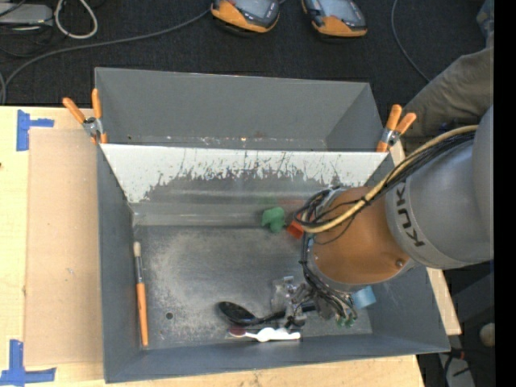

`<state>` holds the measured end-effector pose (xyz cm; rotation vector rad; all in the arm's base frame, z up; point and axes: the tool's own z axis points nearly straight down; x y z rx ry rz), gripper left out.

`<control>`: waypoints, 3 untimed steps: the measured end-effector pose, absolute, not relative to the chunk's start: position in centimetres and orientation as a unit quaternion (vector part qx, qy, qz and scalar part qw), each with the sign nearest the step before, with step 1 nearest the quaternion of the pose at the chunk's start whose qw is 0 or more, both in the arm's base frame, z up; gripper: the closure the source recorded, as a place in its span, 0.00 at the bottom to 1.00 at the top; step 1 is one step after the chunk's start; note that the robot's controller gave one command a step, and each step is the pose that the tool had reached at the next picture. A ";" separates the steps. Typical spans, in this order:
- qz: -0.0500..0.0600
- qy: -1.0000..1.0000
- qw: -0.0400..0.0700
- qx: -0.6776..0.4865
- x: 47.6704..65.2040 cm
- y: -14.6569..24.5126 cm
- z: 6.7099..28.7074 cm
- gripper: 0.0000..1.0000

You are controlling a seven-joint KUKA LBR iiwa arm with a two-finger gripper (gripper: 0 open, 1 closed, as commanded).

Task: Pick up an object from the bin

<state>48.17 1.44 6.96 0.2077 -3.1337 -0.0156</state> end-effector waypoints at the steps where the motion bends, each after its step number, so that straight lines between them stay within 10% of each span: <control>1: -0.005 -0.998 0.000 0.066 48.2 1.4 7.0 1.00; 3: -0.006 -0.998 0.002 0.055 49.8 1.0 7.0 1.00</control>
Offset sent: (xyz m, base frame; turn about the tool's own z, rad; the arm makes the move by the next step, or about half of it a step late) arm 0.0129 -0.0018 0.0004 0.0167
